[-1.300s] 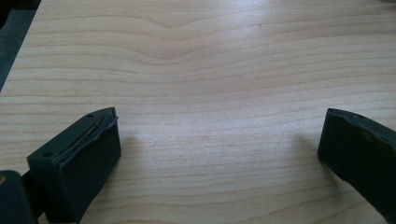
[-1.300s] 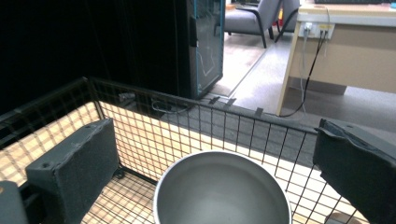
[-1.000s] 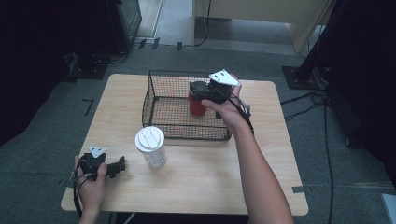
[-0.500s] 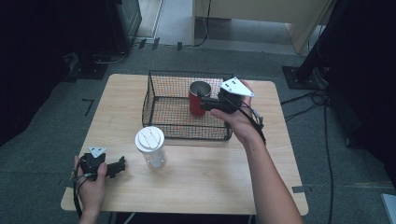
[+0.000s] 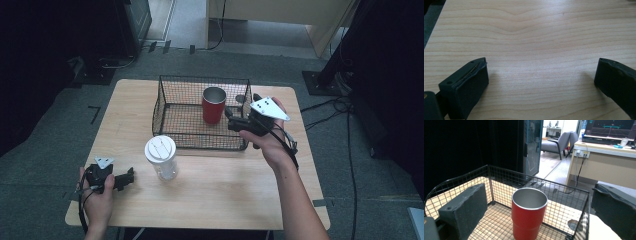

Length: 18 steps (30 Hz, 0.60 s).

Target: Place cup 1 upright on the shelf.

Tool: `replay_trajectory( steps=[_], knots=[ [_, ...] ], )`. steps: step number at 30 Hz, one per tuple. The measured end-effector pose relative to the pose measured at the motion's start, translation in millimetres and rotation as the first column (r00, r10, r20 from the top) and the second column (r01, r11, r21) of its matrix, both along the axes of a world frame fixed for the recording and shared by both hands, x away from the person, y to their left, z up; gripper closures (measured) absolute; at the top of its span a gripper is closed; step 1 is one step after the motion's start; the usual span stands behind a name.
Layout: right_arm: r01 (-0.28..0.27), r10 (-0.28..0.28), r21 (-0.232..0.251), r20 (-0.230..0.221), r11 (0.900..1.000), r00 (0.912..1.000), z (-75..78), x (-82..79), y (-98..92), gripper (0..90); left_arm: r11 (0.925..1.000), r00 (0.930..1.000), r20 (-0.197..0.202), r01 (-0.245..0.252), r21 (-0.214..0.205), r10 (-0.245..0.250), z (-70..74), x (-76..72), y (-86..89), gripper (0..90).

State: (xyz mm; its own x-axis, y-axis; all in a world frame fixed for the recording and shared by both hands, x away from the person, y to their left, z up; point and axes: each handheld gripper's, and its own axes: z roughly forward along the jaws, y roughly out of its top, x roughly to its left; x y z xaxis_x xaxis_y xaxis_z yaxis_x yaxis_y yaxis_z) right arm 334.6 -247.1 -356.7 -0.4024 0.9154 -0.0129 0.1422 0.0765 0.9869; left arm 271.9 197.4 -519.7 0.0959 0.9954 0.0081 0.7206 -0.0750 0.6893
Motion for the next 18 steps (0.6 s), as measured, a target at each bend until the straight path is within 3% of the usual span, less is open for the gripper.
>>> replay_trajectory(
  steps=[18],
  knots=[
    [0.085,-0.084,0.023,-0.028,0.9961,0.996,-29.4,-36.8,-51.3,0.6,1.0,1.0,0.001,0.0,0.0,0.0,-0.1,0.0,0.0,0.0]
  ],
)
